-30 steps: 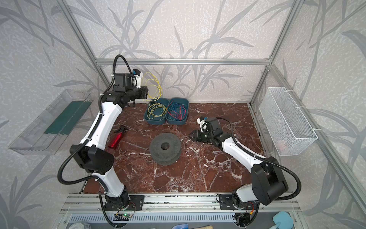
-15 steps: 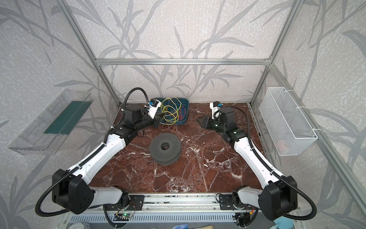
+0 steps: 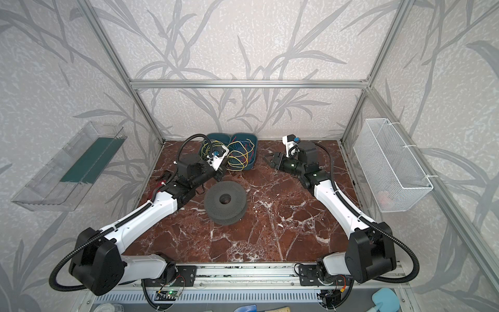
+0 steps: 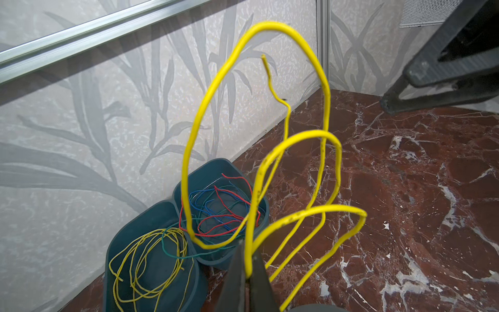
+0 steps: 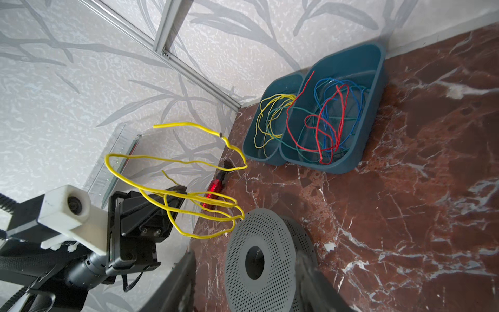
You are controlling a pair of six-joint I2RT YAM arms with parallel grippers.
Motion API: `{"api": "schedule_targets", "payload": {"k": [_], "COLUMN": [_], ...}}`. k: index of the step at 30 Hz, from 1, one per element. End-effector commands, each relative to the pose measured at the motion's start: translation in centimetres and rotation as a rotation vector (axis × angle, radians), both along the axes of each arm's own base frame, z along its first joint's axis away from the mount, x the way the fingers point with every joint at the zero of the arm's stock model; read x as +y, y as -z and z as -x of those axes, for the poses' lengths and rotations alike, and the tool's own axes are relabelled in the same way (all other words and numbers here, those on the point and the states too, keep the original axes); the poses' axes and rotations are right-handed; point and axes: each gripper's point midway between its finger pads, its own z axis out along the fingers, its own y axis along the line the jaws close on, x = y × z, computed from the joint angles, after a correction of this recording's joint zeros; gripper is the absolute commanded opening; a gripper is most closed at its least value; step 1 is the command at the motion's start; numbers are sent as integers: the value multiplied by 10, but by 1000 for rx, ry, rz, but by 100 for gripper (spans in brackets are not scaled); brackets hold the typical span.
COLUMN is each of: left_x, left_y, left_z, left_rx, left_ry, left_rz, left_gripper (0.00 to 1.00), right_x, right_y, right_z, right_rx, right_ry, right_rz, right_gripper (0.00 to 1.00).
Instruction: Wrap the cables
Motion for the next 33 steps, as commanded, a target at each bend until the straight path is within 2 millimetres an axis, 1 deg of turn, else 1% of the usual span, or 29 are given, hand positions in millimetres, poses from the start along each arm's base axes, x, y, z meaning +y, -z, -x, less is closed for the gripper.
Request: {"api": "schedule_targets", "payload": {"k": [1,3,5,9,11,14,16,19,21,26,28,30,33], "left_x": [-14,-18,-22,-28,-28,-28,-29,-30,-31,-32,-33,-34,-36], "left_y": [-26,-28,-33,-36,-37,-36,-36,-37,-38,-39,-37,-36,-35], "left_z": [7,9,12,18,19,20,21,22,23,23,23,23,22], "left_rx": [3,26,40,72,76,81,93,106,109,121,130,134,140], "left_ry": [70,91,111,148,148,152,157,166,169,176,179,181,186], "left_rz": [102,142,191,240,258,279,290,311,322,344,349,353,361], "left_gripper": [0,0,0,0,0,0,0,0,0,0,0,0,0], "right_x": [11,14,16,17,19,23,28,30,35,44,47,51,53], "right_y": [-5,-1,-2,-4,-7,-7,-11,-8,-10,-9,-10,-9,-11], "right_z": [9,10,8,-2,-9,-21,-28,-42,-49,-61,-63,-63,-64], "right_rx": [-22,-9,-12,-24,-34,-28,-42,-27,-25,-18,-15,-14,-21], "right_ry": [-51,-56,-65,-48,-47,-46,-56,-37,-48,-56,-60,-71,-72], "right_rz": [-60,-69,-92,-94,-96,-108,-117,-113,-132,-148,-152,-150,-146], "right_gripper": [59,61,61,63,65,64,64,64,64,61,59,55,51]}}
